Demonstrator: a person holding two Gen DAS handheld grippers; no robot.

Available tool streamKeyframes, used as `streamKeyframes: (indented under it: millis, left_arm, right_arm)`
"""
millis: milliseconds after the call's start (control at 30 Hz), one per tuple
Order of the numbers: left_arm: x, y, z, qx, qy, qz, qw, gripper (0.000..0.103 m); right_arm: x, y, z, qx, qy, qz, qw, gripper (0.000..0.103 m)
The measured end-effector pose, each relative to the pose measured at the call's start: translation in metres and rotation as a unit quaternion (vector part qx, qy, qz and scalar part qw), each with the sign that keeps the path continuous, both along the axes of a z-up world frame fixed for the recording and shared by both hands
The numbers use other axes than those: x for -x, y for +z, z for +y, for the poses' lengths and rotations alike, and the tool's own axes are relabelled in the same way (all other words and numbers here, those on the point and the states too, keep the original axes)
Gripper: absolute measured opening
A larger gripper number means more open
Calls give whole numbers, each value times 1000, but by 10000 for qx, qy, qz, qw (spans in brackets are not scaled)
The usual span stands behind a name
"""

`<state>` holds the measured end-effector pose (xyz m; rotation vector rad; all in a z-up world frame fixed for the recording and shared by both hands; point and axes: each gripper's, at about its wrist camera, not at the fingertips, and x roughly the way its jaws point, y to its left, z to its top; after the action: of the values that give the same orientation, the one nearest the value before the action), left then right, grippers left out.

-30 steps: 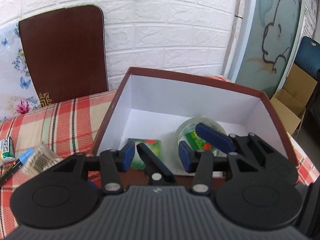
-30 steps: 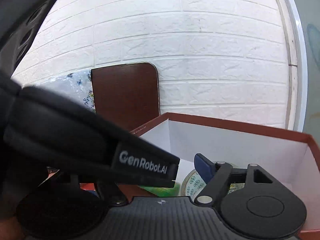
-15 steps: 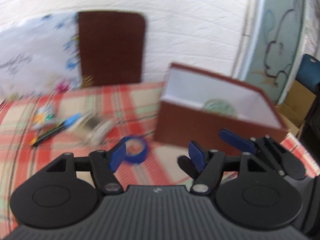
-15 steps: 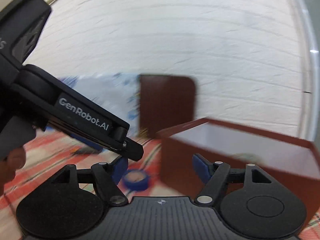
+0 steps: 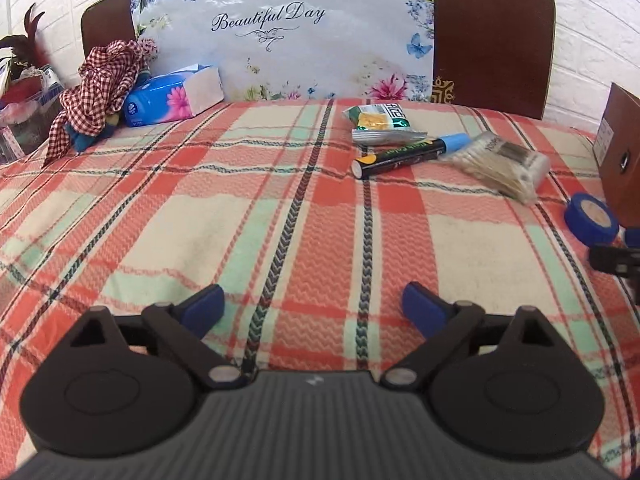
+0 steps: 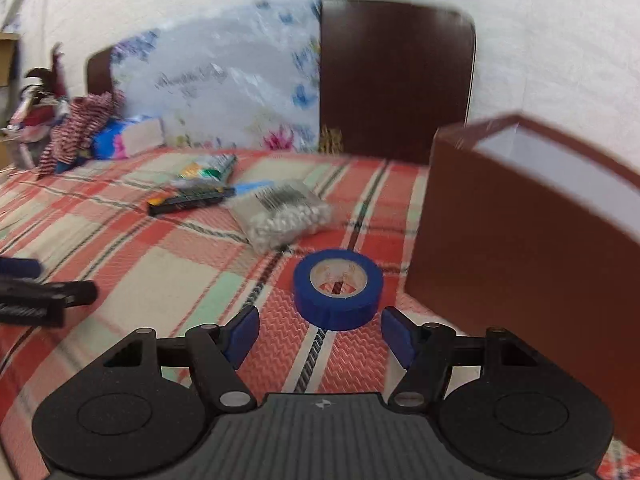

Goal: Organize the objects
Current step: 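Grasp the blue tape roll on the table with the right gripper, then grasp the blue tape roll with the left gripper while the right gripper releases it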

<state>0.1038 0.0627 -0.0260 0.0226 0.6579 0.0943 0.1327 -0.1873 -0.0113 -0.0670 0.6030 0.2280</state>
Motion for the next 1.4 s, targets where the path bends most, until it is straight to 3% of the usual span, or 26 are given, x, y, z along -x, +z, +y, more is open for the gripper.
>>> streamKeyframes:
  millis: [100, 200, 267, 633, 733, 900, 967, 1067, 1100, 1133, 1233, 1400]
  left_arm:
    - [0, 0, -3, -3, -5, -19, 10000, 100]
    - [-1, -1, -3, 34, -14, -25, 10000, 100]
    - [-2, -2, 0, 52, -20, -30, 10000, 100]
    - [1, -1, -3, -41, -8, -46, 10000, 100]
    - [1, 0, -4, -73, -2, -26, 10000, 100]
    - [8, 4, -5, -117, 31, 93, 9999, 99]
    - [19, 7, -9, -20, 36, 155, 9999, 95]
    - [34, 16, -27, 213, -392, 267, 9986, 79]
    - [38, 20, -36, 314, -618, 327, 9971, 69]
    - [40, 25, -45, 470, -872, 395, 9943, 62]
    - [47, 40, -73, 932, -1504, 475, 9831, 54]
    - [52, 49, -115, 1233, -2206, 784, 9644, 39]
  right_arm:
    - [-18, -7, 2, -76, -142, 32, 9999, 71]
    - [-17, -7, 8, 62, -160, -27, 9998, 57]
    - [-9, -6, 7, 68, -149, -9, 9999, 57]
    - [125, -5, -9, 60, 117, 31, 9999, 57]
    - [135, -4, -17, 44, 89, 10, 9999, 66]
    - [140, -4, -28, -42, 21, 83, 10000, 66]
    - [146, -6, -29, 25, 42, 39, 10000, 66]
    - [149, -7, -35, -36, 73, 10, 10000, 66]
    - [148, -7, -36, -65, 82, 19, 9999, 66]
    - [148, -7, -37, -72, 91, 27, 9999, 66]
    - [149, -9, -34, -22, 109, -2, 9999, 67]
    - [148, -9, -35, -53, 121, -9, 9999, 67]
